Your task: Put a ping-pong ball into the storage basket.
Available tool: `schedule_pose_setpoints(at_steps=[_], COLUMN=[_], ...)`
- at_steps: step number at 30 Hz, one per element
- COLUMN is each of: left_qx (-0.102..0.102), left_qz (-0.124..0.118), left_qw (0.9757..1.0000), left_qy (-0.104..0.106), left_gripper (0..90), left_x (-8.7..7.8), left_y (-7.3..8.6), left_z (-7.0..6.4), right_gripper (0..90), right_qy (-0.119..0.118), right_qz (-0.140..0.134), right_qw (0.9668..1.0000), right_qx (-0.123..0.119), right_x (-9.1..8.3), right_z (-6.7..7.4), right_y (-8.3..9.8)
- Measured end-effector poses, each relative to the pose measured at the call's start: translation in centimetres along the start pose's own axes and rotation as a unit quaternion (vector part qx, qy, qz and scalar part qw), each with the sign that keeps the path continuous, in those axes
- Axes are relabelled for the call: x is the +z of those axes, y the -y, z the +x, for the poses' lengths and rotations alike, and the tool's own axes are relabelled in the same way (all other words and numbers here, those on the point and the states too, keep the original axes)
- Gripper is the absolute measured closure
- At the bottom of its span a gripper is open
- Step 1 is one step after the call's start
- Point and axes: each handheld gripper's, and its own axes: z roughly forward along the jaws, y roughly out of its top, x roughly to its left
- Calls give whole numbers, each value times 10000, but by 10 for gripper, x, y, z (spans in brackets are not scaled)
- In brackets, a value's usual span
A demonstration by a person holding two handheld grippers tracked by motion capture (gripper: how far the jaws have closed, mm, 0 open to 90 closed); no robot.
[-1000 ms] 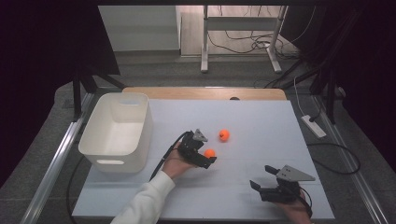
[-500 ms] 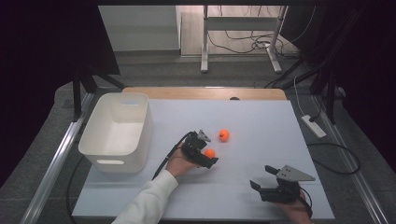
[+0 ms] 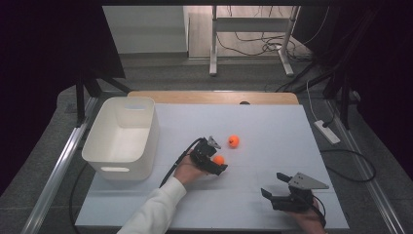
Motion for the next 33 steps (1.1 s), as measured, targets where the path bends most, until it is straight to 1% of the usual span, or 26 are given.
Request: schedule_pose_setpoints(at_steps=[5,8,15,18,22,29,33], left_qx=[15,37,120,119,198,242,237], left_qz=[73,77,144,147,168,185,134], left_qw=[10000,10000,9998,9998,9997,9995,9996], left_qy=[-11,-14,6,35,-17,-62,-49], left_gripper=[226,270,368,404,491,506,508], left_x=[1,1,2,3,2,0,-1], left_y=[1,1,1,1,1,1,1], left_z=[2,2,1,1,0,0,-1], right_gripper=[145,146,146,147,147,147,147], right_qy=[13,17,27,41,47,53,53], right_qz=[-2,-2,-5,3,4,-2,-1], right_qw=[10000,10000,10000,10000,10000,10000,10000], right_qx=[10,8,5,-4,-9,-16,-20], right_x=[0,0,0,-1,-1,-1,-1], right_z=[0,0,0,-1,-1,-1,-1], right_y=[0,0,0,0,0,0,0])
